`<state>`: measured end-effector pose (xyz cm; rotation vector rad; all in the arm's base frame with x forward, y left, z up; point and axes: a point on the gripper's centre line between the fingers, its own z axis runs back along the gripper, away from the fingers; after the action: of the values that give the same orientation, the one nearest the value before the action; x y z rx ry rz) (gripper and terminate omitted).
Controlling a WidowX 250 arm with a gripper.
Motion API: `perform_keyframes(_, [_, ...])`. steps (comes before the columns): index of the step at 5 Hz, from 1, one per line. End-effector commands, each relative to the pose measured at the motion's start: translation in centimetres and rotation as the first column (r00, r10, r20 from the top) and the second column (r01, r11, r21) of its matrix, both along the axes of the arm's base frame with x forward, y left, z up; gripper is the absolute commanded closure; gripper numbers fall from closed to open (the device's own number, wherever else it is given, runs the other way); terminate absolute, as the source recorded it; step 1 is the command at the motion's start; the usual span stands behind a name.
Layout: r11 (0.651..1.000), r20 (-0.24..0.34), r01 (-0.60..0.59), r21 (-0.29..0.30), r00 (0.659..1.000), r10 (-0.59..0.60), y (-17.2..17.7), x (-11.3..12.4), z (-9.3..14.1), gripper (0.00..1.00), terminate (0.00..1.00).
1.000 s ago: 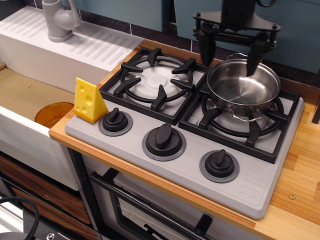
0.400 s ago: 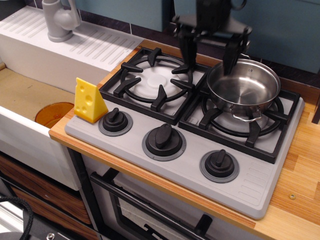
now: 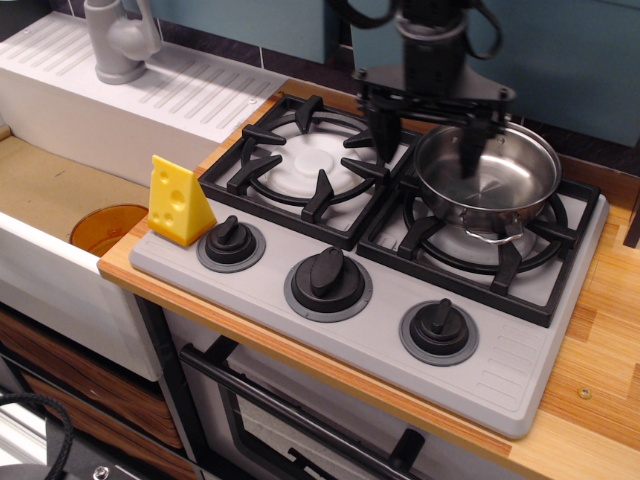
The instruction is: Put pot or pan on stove and put cheese in pot or pan
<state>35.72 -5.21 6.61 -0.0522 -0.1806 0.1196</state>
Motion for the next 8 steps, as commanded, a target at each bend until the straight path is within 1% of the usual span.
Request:
perform_keyframes(1, [1.0, 0.103, -0.012, -0.013, 0.995, 0.013, -1.5, 0.5, 1.7, 0.0, 0.0])
perform_keyframes(3, [0.999, 0.151, 0.016, -0.045, 0.989, -0.009, -1.9, 1.1, 0.4, 0.0, 0.0])
perform_keyframes(5, [0.999, 0.151, -0.003, -0.053, 0.988, 0.011, -3.1, 0.8, 0.4, 0.0, 0.0])
perform_keyframes(6, [0.999, 0.132, -0.014, -0.05, 0.991, 0.02, -3.8, 0.6, 1.2, 1.0, 0.0])
perform_keyframes(7, [0.997, 0.102, -0.019, -0.081, 0.994, 0.027, -4.3, 0.4, 2.5, 1.0, 0.0])
perform_keyframes(8, [0.994, 0.09, -0.032, -0.103, 0.995, 0.041, -4.8, 0.4, 3.1, 1.0, 0.0])
